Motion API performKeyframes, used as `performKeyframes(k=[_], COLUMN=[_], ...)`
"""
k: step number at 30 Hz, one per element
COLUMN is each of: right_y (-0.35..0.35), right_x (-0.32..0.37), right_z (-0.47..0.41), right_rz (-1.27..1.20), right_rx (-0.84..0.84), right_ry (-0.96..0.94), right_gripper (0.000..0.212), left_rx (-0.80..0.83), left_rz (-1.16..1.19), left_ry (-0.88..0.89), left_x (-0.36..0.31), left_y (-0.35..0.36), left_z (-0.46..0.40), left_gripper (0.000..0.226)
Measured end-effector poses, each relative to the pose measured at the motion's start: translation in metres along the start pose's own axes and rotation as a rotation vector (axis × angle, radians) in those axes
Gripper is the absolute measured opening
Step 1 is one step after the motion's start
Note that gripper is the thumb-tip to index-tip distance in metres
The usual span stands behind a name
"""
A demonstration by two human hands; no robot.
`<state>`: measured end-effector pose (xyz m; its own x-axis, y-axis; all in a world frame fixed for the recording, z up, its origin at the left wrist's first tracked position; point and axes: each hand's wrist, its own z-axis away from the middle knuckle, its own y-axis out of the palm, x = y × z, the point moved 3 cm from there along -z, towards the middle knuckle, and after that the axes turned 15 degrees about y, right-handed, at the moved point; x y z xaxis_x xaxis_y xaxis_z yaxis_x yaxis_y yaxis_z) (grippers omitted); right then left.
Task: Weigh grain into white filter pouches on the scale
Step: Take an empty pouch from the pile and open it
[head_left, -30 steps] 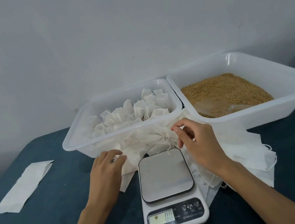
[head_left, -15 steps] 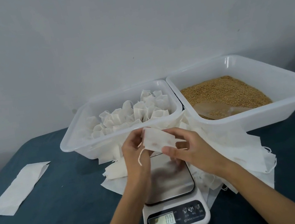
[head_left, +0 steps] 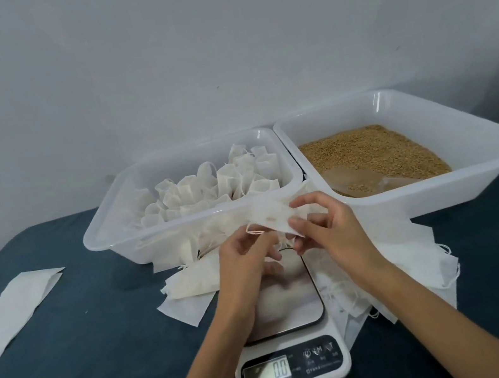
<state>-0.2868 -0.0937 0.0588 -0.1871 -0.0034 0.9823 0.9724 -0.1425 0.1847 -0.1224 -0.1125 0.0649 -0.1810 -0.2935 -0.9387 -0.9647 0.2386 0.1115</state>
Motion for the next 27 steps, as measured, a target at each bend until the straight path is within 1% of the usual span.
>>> performKeyframes(k=[2, 3, 8, 11, 13, 14, 16, 18, 21, 25, 27], right_y=[0.001, 0.002, 0.007, 0.008, 0.008, 0.008, 0.011, 0.014, 0.015, 0.015, 0.015], right_x=[0.0, -0.001, -0.006, -0.004, 0.001, 0.003, 0.004, 0.004, 0.004, 0.006, 0.006], right_z=[0.0, 0.0, 0.001, 0.005, 0.008, 0.008, 0.01, 0.011, 0.01, 0.013, 0.014], right_rz=[0.047, 0.076, 0.252, 0.344, 0.392, 0.39, 0.332, 0.277, 0.229, 0.272, 0.288], right_rx=[-0.011, -0.01, 0.022, -0.03, -0.078, -0.075, -0.013, 0.042, 0.041, 0.095, 0.087], right_ry=[-0.038, -0.051, -0.072, -0.124, -0.176, -0.182, -0.16, -0.136, -0.106, -0.13, -0.155], right_gripper=[0.007, 0.005, 0.009, 0.017, 0.017, 0.016, 0.015, 0.02, 0.024, 0.022, 0.016], left_rx=[0.053, 0.045, -0.064, -0.064, -0.022, 0.007, 0.058, 0.082, 0.097, 0.088, 0.086], left_rz=[0.02, 0.008, -0.034, -0.072, -0.092, -0.097, -0.112, -0.132, -0.134, 0.036, 0.018], left_ry=[-0.038, -0.034, -0.016, 0.021, 0.059, 0.079, 0.114, 0.134, 0.155, 0.142, 0.161], left_x=[0.001, 0.002, 0.003, 0.002, 0.0, -0.002, -0.004, -0.004, -0.004, -0.005, -0.003], left_y=[0.003, 0.002, -0.004, -0.004, -0.002, -0.001, 0.001, 0.002, 0.002, 0.002, 0.002], left_z=[0.001, 0.0, -0.002, -0.002, -0.002, -0.001, 0.0, 0.0, 0.0, 0.001, 0.0], left_gripper=[0.016, 0.019, 0.013, 0.013, 0.016, 0.018, 0.021, 0.02, 0.019, 0.035, 0.038])
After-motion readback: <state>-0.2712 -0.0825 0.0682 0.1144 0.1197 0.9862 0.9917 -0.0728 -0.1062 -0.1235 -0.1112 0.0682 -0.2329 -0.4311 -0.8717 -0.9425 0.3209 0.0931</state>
